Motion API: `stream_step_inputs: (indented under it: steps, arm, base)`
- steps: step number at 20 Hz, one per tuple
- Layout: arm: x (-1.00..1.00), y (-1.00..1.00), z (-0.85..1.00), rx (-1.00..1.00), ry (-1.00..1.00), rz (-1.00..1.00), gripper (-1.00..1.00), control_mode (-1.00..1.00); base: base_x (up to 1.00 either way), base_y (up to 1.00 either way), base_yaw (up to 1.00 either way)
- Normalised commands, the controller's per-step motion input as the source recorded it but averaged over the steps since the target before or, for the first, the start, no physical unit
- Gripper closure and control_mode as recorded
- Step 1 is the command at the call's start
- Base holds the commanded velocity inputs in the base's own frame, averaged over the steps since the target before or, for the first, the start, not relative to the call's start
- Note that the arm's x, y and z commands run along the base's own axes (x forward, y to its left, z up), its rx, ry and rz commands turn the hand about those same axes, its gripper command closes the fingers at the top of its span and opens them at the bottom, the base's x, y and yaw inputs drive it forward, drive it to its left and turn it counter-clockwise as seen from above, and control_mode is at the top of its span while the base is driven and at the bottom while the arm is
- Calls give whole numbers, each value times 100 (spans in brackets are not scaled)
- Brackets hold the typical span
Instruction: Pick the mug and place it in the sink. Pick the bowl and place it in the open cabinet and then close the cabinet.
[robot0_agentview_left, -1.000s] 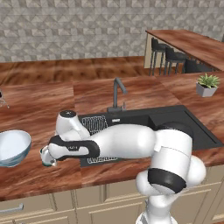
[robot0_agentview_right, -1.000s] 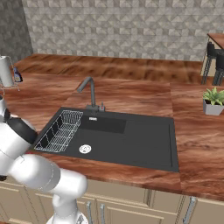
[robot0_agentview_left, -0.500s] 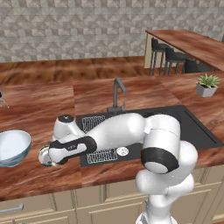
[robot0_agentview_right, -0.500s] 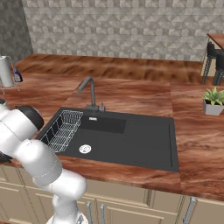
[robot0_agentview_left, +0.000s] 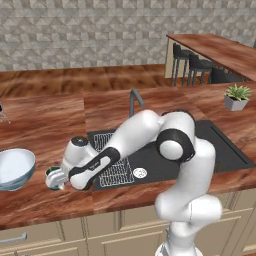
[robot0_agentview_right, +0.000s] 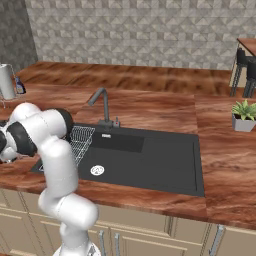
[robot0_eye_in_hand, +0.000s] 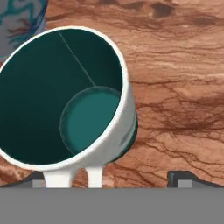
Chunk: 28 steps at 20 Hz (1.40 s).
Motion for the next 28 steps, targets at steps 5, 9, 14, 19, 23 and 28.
stream_step_inputs:
  steps: [5, 9, 14, 19, 23, 28]
  arm:
    - [18, 38, -23, 0, 0, 0, -100, -100]
    - [31, 53, -10, 0, 0, 0, -100, -100]
    - [21, 33, 0, 0, 0, -2, 100, -100]
    - [-14, -15, 20, 5, 7, -7, 100, -100]
    - [-62, -75, 66, 20, 21, -16, 100, -100]
    - [-64, -100, 81, 27, 21, -24, 100, -100]
  base:
    - [0, 0, 0]
    - [0, 0, 0]
    - [0, 0, 0]
    - [0, 0, 0]
    - [0, 0, 0]
    - [0, 0, 0]
